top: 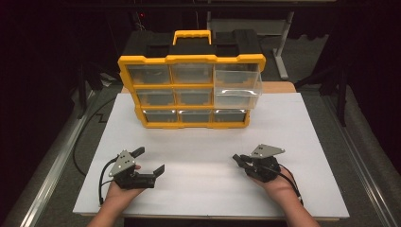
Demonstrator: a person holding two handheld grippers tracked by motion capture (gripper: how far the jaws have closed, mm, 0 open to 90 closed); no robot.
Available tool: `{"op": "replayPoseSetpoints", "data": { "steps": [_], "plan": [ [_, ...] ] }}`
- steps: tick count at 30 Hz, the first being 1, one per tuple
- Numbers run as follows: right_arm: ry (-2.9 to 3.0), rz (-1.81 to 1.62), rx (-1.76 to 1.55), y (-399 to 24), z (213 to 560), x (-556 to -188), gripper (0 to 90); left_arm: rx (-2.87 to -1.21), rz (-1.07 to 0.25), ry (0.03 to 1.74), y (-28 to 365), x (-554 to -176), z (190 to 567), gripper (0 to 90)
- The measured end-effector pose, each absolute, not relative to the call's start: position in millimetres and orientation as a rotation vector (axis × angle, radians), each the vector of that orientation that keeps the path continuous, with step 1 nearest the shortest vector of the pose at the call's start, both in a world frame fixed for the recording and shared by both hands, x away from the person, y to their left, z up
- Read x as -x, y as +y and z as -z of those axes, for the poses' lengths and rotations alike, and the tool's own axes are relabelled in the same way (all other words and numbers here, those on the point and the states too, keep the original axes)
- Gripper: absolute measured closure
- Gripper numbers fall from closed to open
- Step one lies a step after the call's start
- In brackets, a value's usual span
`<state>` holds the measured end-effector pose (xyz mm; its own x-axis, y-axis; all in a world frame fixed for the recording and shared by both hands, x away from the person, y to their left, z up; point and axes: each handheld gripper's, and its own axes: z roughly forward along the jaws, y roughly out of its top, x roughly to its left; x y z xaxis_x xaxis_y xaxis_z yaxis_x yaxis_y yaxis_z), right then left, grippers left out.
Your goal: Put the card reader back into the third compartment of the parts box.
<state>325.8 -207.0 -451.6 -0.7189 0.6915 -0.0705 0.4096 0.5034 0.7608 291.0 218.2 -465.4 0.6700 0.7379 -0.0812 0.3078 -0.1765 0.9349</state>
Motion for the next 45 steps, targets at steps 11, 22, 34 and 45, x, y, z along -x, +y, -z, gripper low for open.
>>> {"op": "replayPoseSetpoints", "data": {
  "steps": [11,22,34,45],
  "plan": [
    [2.364,-1.047,-0.961,-227,451,-323,74.7,-1.756,-0.478,0.842,219,-291,465,0.3],
    [2.371,-1.027,-0.972,-238,451,-320,74.7,-1.757,-0.473,0.840,217,-292,466,0.3],
    [2.484,-0.944,-0.948,-233,438,-332,74.7,-1.746,-0.473,0.837,218,-291,466,0.3],
    [2.602,-0.798,-0.899,-230,430,-341,74.7,-1.756,-0.476,0.829,218,-291,466,0.3]
  ]
}}
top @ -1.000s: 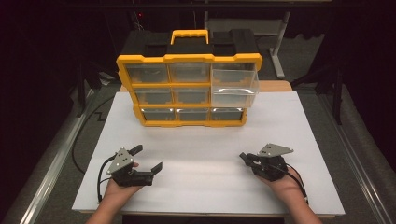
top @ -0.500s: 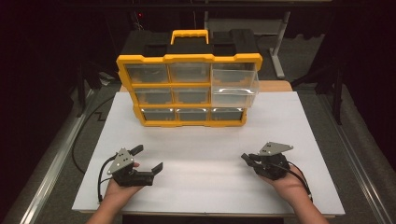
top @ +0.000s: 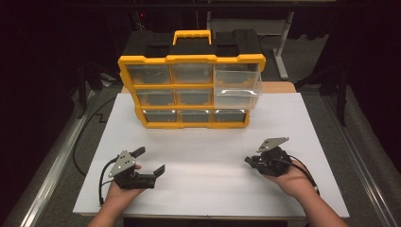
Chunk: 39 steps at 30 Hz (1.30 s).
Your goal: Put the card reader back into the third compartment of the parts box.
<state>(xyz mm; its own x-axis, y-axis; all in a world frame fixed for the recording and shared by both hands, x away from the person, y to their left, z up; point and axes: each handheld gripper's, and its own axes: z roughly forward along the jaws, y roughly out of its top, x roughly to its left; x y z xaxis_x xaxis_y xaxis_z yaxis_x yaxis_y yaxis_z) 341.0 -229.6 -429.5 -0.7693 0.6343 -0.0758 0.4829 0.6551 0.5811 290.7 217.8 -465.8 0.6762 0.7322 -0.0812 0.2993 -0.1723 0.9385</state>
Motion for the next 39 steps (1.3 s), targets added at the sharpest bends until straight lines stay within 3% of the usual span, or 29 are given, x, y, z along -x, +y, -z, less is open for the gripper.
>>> {"op": "replayPoseSetpoints", "data": {
  "steps": [39],
  "plan": [
    [2.843,-0.648,-0.780,-229,402,-353,74.7,-1.764,-0.486,0.821,215,-290,467,0.5]
  ]
}}
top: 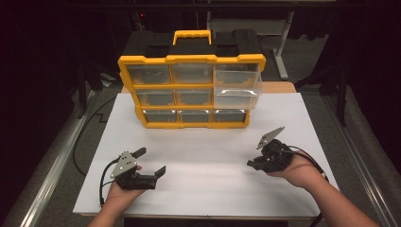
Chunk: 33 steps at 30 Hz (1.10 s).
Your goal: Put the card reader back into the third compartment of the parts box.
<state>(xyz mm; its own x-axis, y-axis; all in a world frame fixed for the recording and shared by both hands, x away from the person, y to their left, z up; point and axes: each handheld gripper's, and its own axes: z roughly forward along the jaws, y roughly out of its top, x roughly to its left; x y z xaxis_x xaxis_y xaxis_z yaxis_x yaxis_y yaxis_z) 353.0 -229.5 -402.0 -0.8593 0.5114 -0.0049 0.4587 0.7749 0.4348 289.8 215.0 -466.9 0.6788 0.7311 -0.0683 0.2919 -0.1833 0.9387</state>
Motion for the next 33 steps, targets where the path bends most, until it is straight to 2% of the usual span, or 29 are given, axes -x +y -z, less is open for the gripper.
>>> {"op": "replayPoseSetpoints", "data": {
  "steps": [33],
  "plan": [
    [2.918,-0.584,-0.649,-226,340,-358,74.7,-1.780,-0.479,0.798,213,-289,467,0.5]
  ]
}}
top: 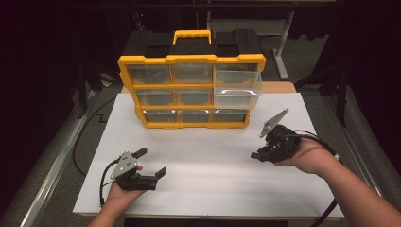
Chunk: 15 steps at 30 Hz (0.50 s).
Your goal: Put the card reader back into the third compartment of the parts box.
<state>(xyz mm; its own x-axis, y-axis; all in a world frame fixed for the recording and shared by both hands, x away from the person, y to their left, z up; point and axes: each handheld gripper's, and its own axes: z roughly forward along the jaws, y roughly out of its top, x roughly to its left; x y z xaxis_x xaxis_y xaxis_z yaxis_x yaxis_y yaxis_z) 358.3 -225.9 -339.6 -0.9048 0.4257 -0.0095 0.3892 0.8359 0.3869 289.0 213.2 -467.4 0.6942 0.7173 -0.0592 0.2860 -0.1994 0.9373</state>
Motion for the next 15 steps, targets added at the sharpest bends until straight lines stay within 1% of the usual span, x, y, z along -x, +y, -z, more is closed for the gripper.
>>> {"op": "replayPoseSetpoints", "data": {
  "steps": [15],
  "plan": [
    [2.913,-0.557,-0.618,-224,308,-361,74.7,-1.772,-0.479,0.796,214,-288,467,0.5]
  ]
}}
